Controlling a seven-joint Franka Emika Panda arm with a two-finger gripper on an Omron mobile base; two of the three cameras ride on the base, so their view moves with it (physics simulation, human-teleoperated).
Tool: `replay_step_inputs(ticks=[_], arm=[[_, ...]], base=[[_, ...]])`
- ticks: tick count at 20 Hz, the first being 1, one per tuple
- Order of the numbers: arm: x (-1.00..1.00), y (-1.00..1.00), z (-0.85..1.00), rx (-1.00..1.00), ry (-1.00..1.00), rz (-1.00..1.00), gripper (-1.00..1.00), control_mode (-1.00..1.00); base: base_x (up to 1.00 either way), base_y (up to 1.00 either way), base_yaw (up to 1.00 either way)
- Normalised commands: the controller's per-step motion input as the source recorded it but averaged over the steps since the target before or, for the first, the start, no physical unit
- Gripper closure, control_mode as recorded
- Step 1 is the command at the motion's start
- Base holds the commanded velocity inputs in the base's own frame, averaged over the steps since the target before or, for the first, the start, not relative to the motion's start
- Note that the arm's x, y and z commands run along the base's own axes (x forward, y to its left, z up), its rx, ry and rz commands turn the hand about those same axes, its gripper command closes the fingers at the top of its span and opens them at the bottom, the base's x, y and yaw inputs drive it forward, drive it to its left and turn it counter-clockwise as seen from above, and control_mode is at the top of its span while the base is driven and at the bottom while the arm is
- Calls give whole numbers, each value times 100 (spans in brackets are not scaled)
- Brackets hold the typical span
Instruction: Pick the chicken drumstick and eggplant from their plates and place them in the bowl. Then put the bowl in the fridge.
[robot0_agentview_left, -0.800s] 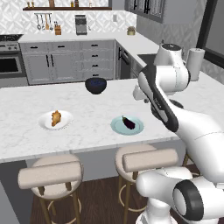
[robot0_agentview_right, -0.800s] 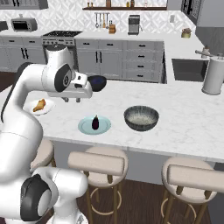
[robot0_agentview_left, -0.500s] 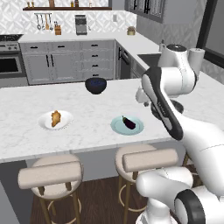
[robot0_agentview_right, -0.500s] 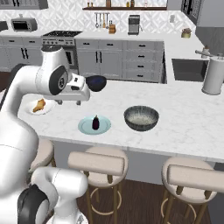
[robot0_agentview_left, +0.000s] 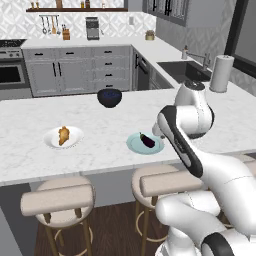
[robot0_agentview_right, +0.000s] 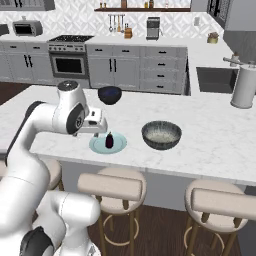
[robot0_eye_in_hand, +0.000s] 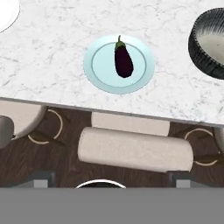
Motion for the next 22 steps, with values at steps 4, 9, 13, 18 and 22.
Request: replay_step_inputs(ticks=[4,9,13,18,22], arm=[[98,0,-52,0,1,9,-100,-100],[83,0,-32,0,5,4,-100,-100],[61,0,-12,0,12,1,-100,-100],[56,0,-10,0,13,0,-100,-100],[24,0,-11,0,6,0,-100,-100]], base=[[0,0,0],[0,0,0],[0,0,0],[0,0,0],[0,0,0]])
